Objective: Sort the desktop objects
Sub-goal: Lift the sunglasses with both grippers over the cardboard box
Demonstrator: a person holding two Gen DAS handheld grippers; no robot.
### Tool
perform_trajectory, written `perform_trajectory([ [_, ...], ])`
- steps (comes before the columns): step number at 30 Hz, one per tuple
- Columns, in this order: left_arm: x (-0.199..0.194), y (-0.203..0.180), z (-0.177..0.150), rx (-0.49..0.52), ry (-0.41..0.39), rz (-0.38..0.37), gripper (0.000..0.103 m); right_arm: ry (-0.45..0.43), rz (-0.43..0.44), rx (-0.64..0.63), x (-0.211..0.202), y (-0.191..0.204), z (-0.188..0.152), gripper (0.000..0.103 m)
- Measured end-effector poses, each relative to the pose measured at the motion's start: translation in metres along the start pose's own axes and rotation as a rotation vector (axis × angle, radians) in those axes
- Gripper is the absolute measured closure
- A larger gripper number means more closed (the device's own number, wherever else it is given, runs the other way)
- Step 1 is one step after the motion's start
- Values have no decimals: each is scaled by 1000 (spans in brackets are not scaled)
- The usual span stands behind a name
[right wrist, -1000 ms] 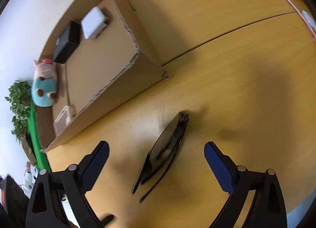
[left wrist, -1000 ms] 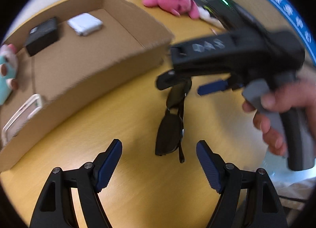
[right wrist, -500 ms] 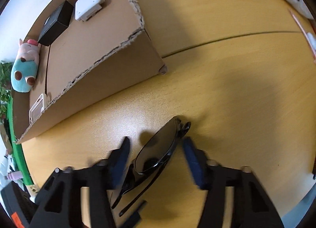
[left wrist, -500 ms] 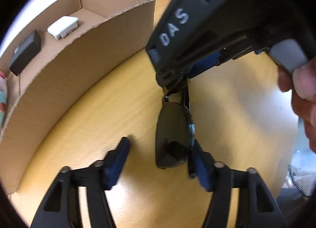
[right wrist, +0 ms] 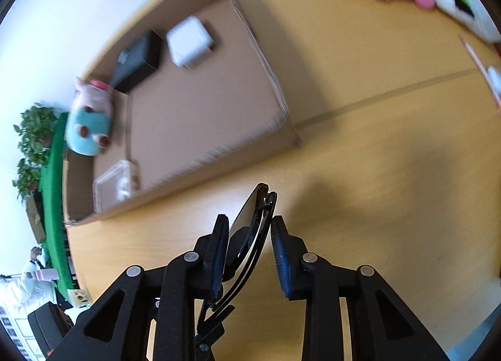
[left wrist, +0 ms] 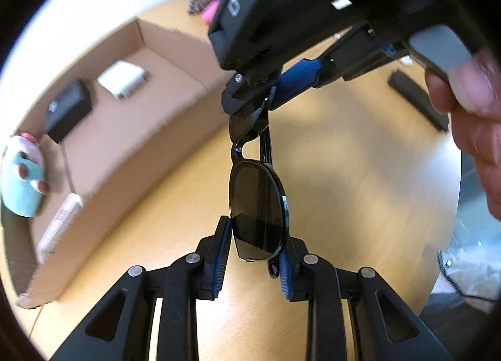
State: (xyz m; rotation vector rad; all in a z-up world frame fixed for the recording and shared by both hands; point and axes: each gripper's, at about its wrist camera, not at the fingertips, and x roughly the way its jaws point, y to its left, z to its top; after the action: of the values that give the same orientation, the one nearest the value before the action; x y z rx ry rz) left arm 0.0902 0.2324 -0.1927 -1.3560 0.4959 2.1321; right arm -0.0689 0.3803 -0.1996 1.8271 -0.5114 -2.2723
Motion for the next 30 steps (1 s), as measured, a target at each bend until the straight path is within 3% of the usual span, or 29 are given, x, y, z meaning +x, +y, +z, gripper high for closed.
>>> perform_trajectory([
  [8, -55, 10, 31, -76, -102, 96, 77, -105, 56, -88, -41, 52, 40, 73],
  [13, -80, 56, 39, -147, -132, 148, 77, -133, 93, -147, -56, 85, 68, 73],
  [18, -65, 98, 51, -232, -127, 157, 77, -121, 119, -191, -47, 115, 95, 73],
  [24, -38, 140, 59, -357, -84, 116, 77, -70, 107, -241, -14, 141, 126, 73],
  [30, 3, 162, 70, -415, -2, 49, 77, 15, 66, -186, 39, 128, 157, 75],
])
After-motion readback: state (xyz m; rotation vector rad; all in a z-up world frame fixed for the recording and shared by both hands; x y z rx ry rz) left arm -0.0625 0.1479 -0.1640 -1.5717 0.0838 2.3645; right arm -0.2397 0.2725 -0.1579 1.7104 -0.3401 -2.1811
